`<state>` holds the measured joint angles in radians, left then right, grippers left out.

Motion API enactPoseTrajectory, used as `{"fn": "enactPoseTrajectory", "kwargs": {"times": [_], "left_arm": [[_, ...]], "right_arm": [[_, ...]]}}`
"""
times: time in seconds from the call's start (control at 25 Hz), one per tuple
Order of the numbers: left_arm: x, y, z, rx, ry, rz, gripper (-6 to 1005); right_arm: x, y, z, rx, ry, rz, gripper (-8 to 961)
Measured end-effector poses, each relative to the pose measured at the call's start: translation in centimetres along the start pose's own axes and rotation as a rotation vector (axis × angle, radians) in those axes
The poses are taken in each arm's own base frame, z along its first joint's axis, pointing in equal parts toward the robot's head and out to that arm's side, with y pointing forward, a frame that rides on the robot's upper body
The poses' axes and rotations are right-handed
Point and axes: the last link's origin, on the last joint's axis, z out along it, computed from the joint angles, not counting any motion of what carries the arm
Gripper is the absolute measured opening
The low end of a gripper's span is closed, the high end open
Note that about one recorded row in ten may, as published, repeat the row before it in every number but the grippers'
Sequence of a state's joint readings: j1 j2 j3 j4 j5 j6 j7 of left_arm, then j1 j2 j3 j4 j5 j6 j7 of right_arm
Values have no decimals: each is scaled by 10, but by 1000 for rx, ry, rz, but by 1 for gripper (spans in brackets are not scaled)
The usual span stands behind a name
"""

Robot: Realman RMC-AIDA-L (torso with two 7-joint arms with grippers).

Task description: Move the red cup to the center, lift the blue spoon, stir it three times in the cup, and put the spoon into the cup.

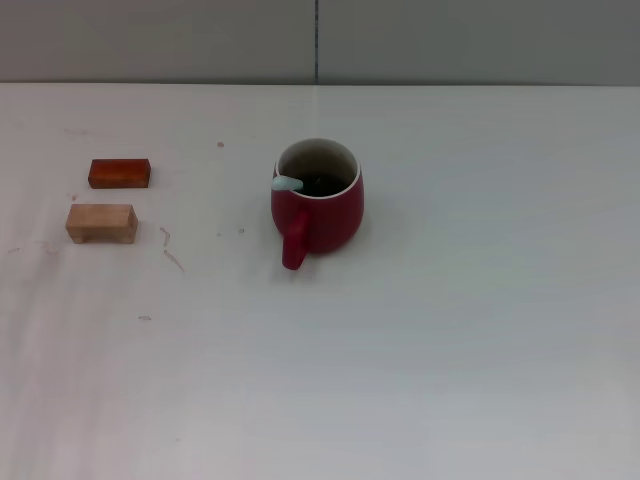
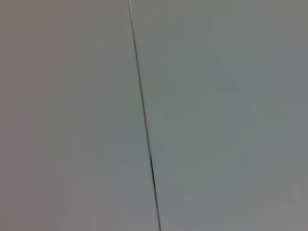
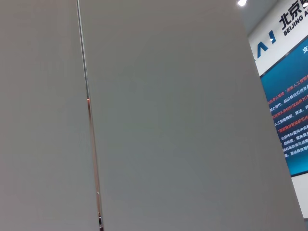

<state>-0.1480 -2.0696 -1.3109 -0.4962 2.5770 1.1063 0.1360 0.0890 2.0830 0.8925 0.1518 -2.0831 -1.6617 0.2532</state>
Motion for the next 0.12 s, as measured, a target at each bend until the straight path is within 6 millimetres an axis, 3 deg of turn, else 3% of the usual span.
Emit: {"fn": "enactPoseTrajectory", "kwargs": {"times": [0.12], "left_arm": [[-1, -4, 0, 24, -7, -9, 835]], "right_arm": [[0, 0, 0, 0, -1, 0, 809]]}}
